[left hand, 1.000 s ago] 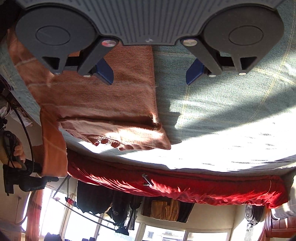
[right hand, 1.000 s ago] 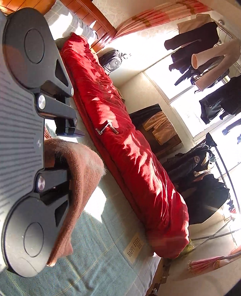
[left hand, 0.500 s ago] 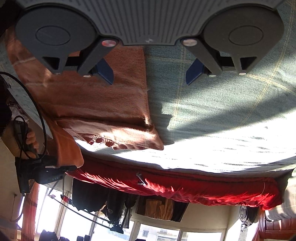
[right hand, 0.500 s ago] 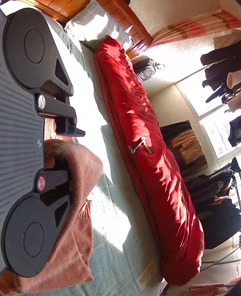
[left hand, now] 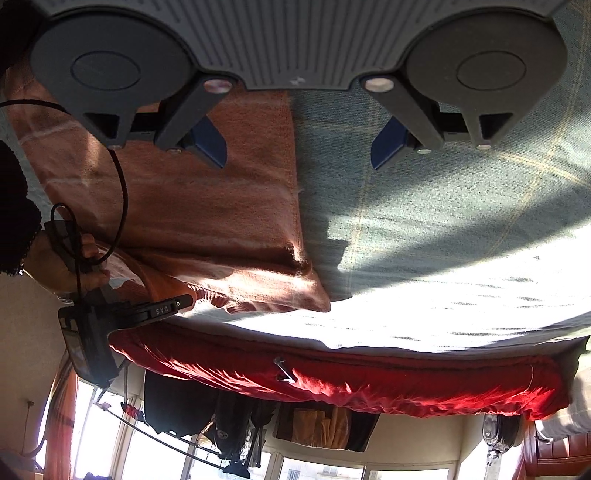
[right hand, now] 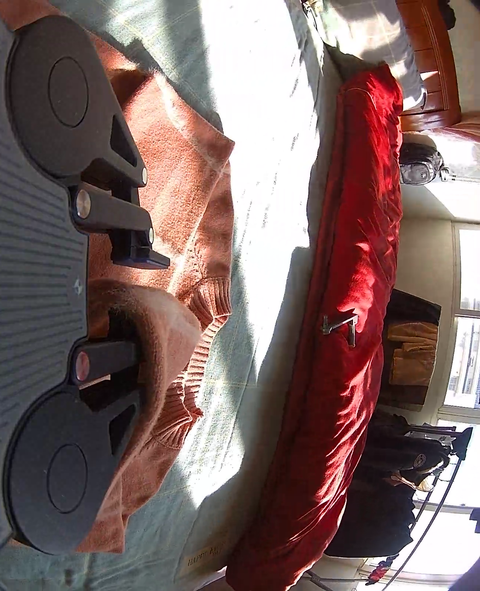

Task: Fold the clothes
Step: 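Lift the held cuff with the right gripper, raising the sleeve off the bed, then carry the sleeve across the sweater body with the right gripper and open it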

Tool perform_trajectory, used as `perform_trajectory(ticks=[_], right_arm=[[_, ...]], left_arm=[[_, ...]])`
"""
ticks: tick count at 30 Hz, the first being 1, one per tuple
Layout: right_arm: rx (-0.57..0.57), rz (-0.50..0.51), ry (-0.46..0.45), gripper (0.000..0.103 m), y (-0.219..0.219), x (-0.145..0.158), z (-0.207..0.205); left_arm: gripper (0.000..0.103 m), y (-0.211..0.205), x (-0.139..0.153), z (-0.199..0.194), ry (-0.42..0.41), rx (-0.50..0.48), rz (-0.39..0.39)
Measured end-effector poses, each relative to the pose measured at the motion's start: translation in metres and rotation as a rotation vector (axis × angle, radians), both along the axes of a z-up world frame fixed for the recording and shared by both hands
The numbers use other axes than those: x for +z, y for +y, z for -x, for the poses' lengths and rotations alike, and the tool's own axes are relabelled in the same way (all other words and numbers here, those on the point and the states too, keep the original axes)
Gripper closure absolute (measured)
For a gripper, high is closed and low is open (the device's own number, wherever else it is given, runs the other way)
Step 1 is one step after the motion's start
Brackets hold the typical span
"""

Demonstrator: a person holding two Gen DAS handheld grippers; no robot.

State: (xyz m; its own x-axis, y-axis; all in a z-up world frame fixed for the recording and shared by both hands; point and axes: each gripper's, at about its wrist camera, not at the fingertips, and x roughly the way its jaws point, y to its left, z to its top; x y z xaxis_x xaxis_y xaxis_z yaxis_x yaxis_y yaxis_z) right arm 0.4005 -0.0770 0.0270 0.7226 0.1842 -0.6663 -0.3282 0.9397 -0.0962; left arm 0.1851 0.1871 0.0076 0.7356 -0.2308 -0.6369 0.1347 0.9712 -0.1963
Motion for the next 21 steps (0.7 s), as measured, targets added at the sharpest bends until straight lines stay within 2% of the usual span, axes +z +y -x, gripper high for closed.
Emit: perform_trajectory(ticks=[4, 6, 8, 11, 15, 21], right_arm=[[0.047, 0.099, 0.015, 0.075, 0.014, -0.012, 0.002], [0.074, 0.144, 0.029, 0.065, 0.022, -0.017, 0.001], [0.103, 0.196, 0.027, 0.049, 0.030, -0.021, 0.002], [0.144, 0.299, 0.000, 0.040, 0.044, -0.025, 0.006], [0.192, 0.436, -0.033, 0.033, 0.059, -0.031, 0.011], [0.268, 0.659, -0.075, 0.030, 0.078, -0.045, 0.018]], left_arm=[[0.018, 0.002, -0.003, 0.000, 0.009, 0.016, 0.009], [0.018, 0.003, -0.004, 0.000, 0.010, 0.024, 0.013], [0.018, 0.005, -0.004, 0.001, 0.009, 0.029, 0.015], [0.018, 0.006, -0.004, 0.002, 0.007, 0.031, 0.018], [0.018, 0.008, -0.005, 0.003, 0.002, 0.038, 0.038], [0.018, 0.009, -0.005, 0.003, 0.003, 0.042, 0.040]])
